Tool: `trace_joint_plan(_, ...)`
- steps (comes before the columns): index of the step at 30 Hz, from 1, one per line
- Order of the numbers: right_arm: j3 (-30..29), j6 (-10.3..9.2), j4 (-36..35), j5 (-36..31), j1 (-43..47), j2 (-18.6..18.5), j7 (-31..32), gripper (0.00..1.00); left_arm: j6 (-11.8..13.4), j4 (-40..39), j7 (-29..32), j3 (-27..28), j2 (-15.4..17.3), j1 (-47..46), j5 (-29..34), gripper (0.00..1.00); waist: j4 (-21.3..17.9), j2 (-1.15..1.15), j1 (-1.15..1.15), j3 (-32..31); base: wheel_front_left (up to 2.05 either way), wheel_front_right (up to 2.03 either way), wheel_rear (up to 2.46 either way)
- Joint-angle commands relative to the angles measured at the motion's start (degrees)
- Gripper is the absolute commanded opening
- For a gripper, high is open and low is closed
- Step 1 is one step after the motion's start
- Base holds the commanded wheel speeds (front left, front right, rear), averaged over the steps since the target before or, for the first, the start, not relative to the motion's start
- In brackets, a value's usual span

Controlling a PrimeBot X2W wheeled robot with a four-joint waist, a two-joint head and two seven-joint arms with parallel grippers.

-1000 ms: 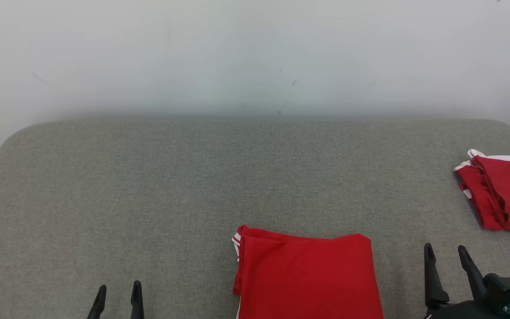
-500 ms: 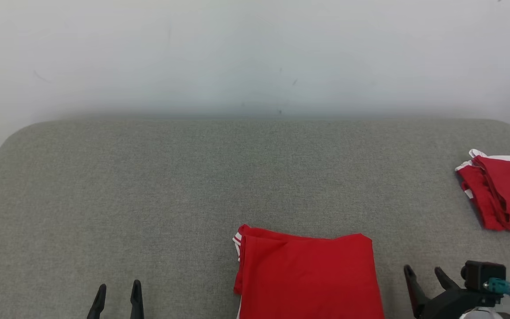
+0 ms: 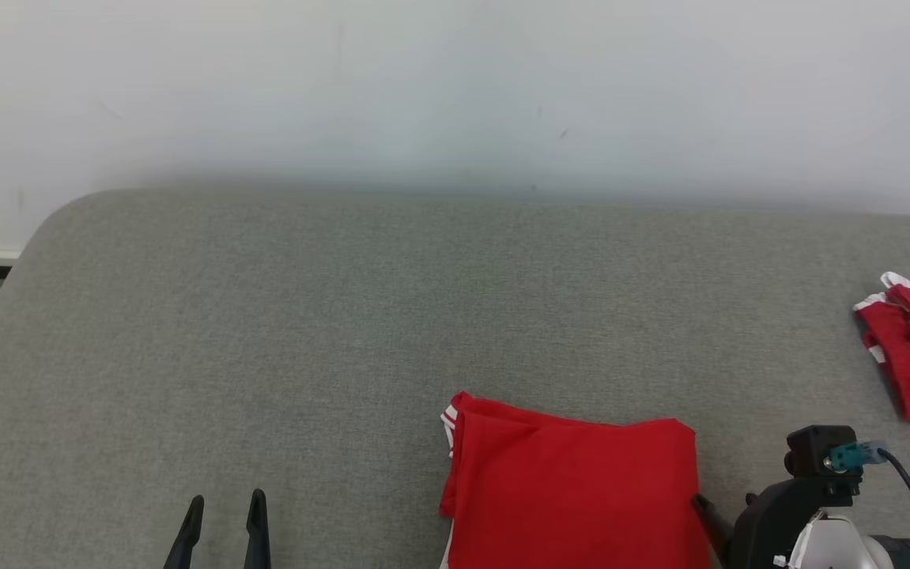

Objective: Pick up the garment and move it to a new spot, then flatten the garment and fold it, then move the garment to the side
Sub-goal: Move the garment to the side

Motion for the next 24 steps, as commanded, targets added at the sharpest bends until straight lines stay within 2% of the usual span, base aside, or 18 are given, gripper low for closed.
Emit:
trace_joint_plan(1, 0.1, -0.15, 0.0, -0.5, -0.4, 0.0, 0.5, 1.0, 0.1, -0.1, -0.2, -0.1, 0.0, -0.4, -0.1, 1.0, 0.8, 0.0, 0.0, 0.5, 0.0, 0.0, 0.0)
trace_joint_plan(8, 0.0, -0.16, 3.0, -1.1, -0.6, 0.0, 3.4, 1.0, 0.3, -0.1, -0.2, -0.9, -0.1, -0.9, -0.1, 1.0, 3.1, 0.0, 0.0, 1.6, 0.0, 0.0, 0.0)
trace_joint_plan(20, 1.2, -0.15, 13.2, -2.1, -3.7, 0.1, 1.8, 1.0, 0.6, 0.2, -0.2, -1.5, -0.1, -1.2, -0.3, 1.0, 5.3, 0.0, 0.0, 2.5, 0.0, 0.0, 0.0)
trace_joint_plan(21, 1.4, -0.15, 13.8, -2.4, -4.0, 0.1, 1.7, 0.96, 0.7, 0.2, -0.2, -1.5, -0.1, -1.3, -0.3, 1.0, 5.2, 0.0, 0.0, 2.5, 0.0, 0.0, 0.0)
trace_joint_plan(22, 1.9, -0.15, 14.3, -2.9, -4.3, 0.1, 1.4, 0.45, 0.7, 0.2, -0.2, -1.4, -0.1, -1.3, -0.3, 1.0, 5.1, 0.0, 0.0, 2.6, 0.0, 0.0, 0.0)
trace_joint_plan(23, 2.3, -0.15, 14.5, -3.2, -4.8, 0.1, 1.1, 0.29, 0.7, 0.1, -0.2, -1.4, -0.1, -1.3, -0.4, 1.0, 4.9, 0.0, 0.0, 2.7, 0.0, 0.0, 0.0)
trace_joint_plan(24, 2.5, -0.15, 14.7, -3.7, -5.3, 0.1, 0.9, 0.08, 0.7, 0.1, -0.2, -1.3, -0.1, -1.3, -0.5, 1.0, 4.8, 0.0, 0.0, 2.7, 0.0, 0.0, 0.0)
